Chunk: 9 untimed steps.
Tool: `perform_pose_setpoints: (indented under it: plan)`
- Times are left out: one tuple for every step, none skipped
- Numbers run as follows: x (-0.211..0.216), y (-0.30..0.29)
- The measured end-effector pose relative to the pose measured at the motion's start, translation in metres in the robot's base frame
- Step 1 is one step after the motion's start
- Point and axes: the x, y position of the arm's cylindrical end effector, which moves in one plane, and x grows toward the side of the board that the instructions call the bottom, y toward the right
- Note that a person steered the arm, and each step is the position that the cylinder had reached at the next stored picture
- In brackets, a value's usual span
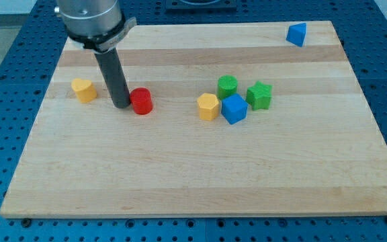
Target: Push the red circle diagonally on the left side of the yellow hexagon
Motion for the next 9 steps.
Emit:
perform_pose_setpoints:
  plan:
    - [-0.008, 0.005]
    - [-0.008, 0.004]
    - [0.003, -0.006]
    - [0.016, -0.006]
    - [0.017, 0.006]
    - [0.017, 0.031]
    - [0.023, 0.045]
    - [0.04, 0.045]
    - [0.039, 0.045]
